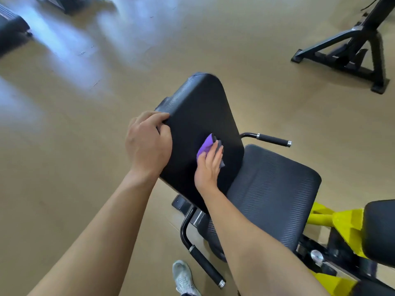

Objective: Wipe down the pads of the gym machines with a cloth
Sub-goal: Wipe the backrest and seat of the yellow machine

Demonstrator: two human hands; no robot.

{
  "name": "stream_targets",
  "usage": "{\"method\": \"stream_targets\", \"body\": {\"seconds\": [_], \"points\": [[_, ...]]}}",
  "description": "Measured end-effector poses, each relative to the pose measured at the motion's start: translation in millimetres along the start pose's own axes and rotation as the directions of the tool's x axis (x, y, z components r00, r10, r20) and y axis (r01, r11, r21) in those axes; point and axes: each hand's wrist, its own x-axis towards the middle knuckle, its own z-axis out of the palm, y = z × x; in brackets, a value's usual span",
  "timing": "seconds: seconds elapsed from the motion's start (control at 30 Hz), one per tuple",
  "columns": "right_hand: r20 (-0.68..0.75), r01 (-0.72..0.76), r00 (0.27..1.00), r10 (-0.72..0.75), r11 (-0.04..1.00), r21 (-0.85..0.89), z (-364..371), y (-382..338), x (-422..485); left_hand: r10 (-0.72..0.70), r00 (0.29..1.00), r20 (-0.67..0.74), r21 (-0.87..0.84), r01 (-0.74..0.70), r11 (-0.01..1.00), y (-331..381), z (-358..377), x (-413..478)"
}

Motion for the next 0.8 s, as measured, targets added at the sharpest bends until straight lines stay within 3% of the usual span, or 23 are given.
{"method": "stream_targets", "body": {"seconds": [0.03, 0.13, 0.17, 0.27, 0.33, 0.4, 0.47, 0.5, 0.6, 0.7, 0.8], "points": [[0.027, -0.063, 0.998, 0.060, 0.993, 0.104, -7.6, -7.7, -1.5, -0.009, 1.000, -0.022, -0.027, 0.009, 1.000, -0.9, 1.7, 1.7], [-0.097, 0.148, 0.988, -0.117, 0.882, 0.447, -38.0, -67.1, -6.3, -0.045, 0.997, -0.062, -0.058, 0.042, 0.997, -2.6, 4.7, 6.7], [-0.138, 0.233, 0.972, -0.189, 0.841, 0.488, -45.6, -86.8, -6.8, -0.060, 0.997, -0.055, -0.041, 0.057, 0.997, -1.1, 5.4, 9.5], [-0.228, 0.343, 0.932, -0.280, 0.886, 0.312, -43.9, -100.6, 2.0, -0.064, 0.998, 0.006, 0.011, 0.064, 0.998, 6.2, 5.6, 18.4], [-0.226, 0.238, 0.956, -0.188, 0.946, 0.220, -30.0, -69.5, 14.3, -0.004, 0.999, 0.049, 0.012, 0.004, 1.000, 10.8, 7.1, 24.6], [-0.114, 0.010, 0.993, 0.000, 0.996, 0.087, -19.8, -29.8, 24.8, 0.058, 0.995, 0.081, 0.046, -0.062, 0.997, 15.4, 10.8, 31.5], [-0.008, -0.195, 0.981, 0.196, 0.976, 0.098, -23.5, -8.4, 38.4, 0.110, 0.984, 0.139, 0.092, -0.123, 0.988, 22.9, 16.3, 39.2], [0.010, -0.203, 0.979, 0.204, 0.965, 0.167, -31.3, -12.3, 47.1, 0.121, 0.977, 0.177, 0.108, -0.141, 0.984, 28.1, 20.2, 43.6], [-0.108, -0.004, 0.993, 0.042, 0.944, 0.330, -65.0, -55.7, 81.6, 0.130, 0.957, 0.258, 0.151, -0.172, 0.973, 45.8, 34.8, 54.4], [-0.256, 0.219, 0.961, -0.108, 0.861, 0.458, -70.4, -70.8, 95.5, 0.149, 0.950, 0.274, 0.228, -0.215, 0.950, 54.8, 53.0, 56.6], [-0.286, 0.219, 0.955, -0.079, 0.839, 0.499, -50.6, -24.4, 100.5, 0.180, 0.957, 0.228, 0.356, -0.254, 0.899, 56.6, 68.7, 45.7]]}}
